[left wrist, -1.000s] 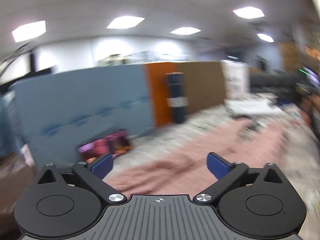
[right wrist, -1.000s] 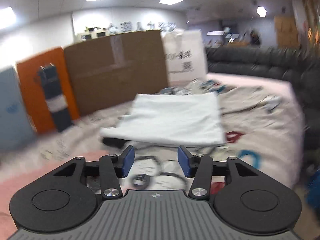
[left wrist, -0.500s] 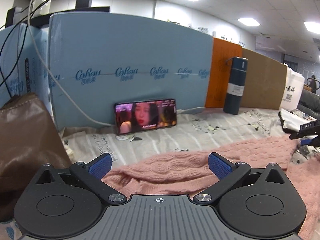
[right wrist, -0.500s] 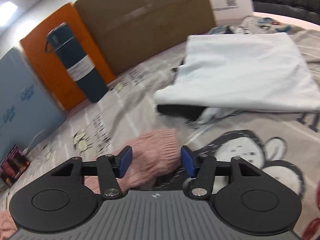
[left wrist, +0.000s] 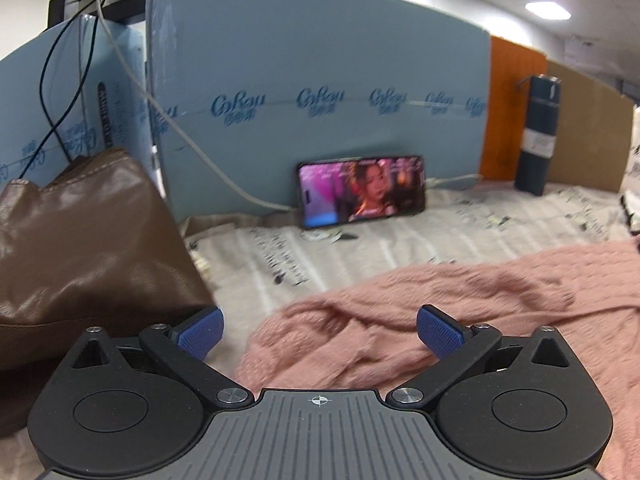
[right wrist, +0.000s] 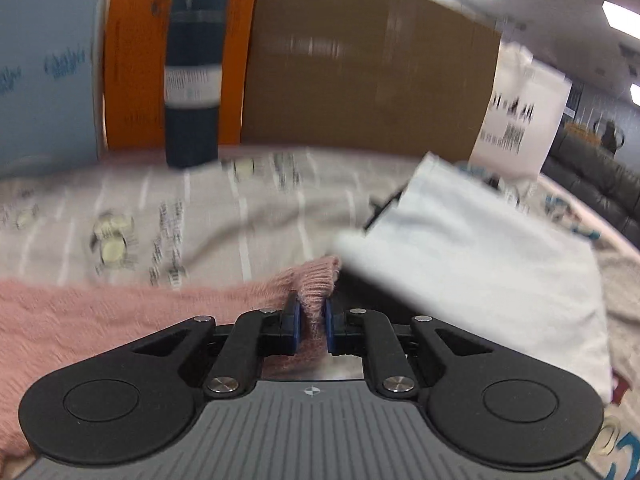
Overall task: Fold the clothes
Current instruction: 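Grasp a pink sweater sleeve cuff with the right gripper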
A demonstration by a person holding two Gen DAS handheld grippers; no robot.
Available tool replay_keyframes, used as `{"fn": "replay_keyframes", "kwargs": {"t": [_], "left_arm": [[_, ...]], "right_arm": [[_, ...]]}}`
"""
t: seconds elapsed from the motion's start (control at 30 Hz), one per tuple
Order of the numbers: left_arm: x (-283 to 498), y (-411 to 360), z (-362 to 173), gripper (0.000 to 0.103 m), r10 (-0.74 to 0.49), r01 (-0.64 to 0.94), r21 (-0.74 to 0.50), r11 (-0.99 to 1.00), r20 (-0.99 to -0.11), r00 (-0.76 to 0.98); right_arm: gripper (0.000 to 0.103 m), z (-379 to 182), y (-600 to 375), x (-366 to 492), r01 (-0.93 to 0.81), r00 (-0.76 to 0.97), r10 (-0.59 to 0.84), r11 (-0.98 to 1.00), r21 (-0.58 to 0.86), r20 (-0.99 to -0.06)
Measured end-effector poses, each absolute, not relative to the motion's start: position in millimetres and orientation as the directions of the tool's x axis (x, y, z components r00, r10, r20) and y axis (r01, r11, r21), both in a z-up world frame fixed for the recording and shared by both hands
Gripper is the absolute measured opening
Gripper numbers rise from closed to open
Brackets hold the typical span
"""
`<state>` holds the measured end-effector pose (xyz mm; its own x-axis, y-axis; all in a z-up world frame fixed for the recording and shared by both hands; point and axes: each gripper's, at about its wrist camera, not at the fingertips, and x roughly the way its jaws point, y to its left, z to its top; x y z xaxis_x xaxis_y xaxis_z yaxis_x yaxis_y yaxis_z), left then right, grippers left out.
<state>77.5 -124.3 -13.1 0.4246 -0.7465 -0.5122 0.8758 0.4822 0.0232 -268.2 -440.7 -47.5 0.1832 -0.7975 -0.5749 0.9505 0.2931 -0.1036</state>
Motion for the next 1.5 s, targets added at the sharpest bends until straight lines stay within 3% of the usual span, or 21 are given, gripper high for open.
{"fn": "replay_keyframes", "kwargs": {"t": [0.07,0.13,0.2,0.33,0.47,0.57,0.7,0.77,0.83,0.93,1.13,1.2,1.5], "left_arm": [[80,-122,-12,0.103,-0.745,0.867,0.019,0.498,-0.503,0.439],[81,-115,-7,0.103,-0.756,0.863,0.005,0.505,-0.479,0.446],[81,-109,-1,0.103,-0.767,0.858,-0.006,0.513,-0.452,0.455],[80,-100,6,0.103,-0.773,0.850,-0.007,0.526,-0.420,0.475],[82,-93,8,0.103,-0.769,0.843,-0.003,0.539,-0.410,0.490],[84,-89,9,0.103,-0.776,0.842,-0.027,0.539,-0.404,0.484],[87,-84,10,0.103,-0.786,0.843,-0.051,0.536,-0.395,0.476],[89,-83,9,0.103,-0.787,0.841,-0.065,0.537,-0.397,0.472],[91,-82,8,0.103,-0.789,0.840,-0.075,0.537,-0.398,0.468],[92,-80,8,0.103,-0.791,0.840,-0.082,0.536,-0.398,0.466],[93,-77,10,0.103,-0.794,0.835,-0.094,0.542,-0.383,0.472],[92,-76,11,0.103,-0.795,0.836,-0.093,0.541,-0.380,0.473],[87,-78,9,0.103,-0.799,0.847,-0.065,0.527,-0.379,0.467]], "right_arm": [[0.024,-41,-438,-271,0.959,0.164,-0.817,0.264,-0.105,-0.553],[0.048,-30,-429,-270,0.963,0.135,-0.845,0.236,-0.133,-0.518],[0.051,-18,-410,-267,0.960,0.158,-0.871,0.245,-0.133,-0.466],[0.058,7,-372,-259,0.927,0.343,-0.839,0.375,0.008,-0.424],[0.058,11,-347,-230,0.786,0.608,-0.653,0.574,0.228,-0.451],[0.056,0,-339,-194,0.660,0.736,-0.471,0.657,0.363,-0.486],[0.048,-17,-330,-148,0.610,0.759,-0.361,0.686,0.397,-0.542],[0.041,-24,-327,-130,0.597,0.755,-0.327,0.700,0.391,-0.568],[0.022,-33,-325,-116,0.582,0.755,-0.285,0.705,0.405,-0.590],[0.011,-38,-319,-111,0.576,0.756,-0.271,0.707,0.410,-0.596],[0.009,-14,-319,-133,0.502,0.843,-0.227,0.657,0.563,-0.487],[0.009,-4,-315,-138,0.510,0.841,-0.249,0.663,0.549,-0.480],[0.010,-28,-304,-111,0.603,0.732,-0.329,0.721,0.342,-0.597]]}}
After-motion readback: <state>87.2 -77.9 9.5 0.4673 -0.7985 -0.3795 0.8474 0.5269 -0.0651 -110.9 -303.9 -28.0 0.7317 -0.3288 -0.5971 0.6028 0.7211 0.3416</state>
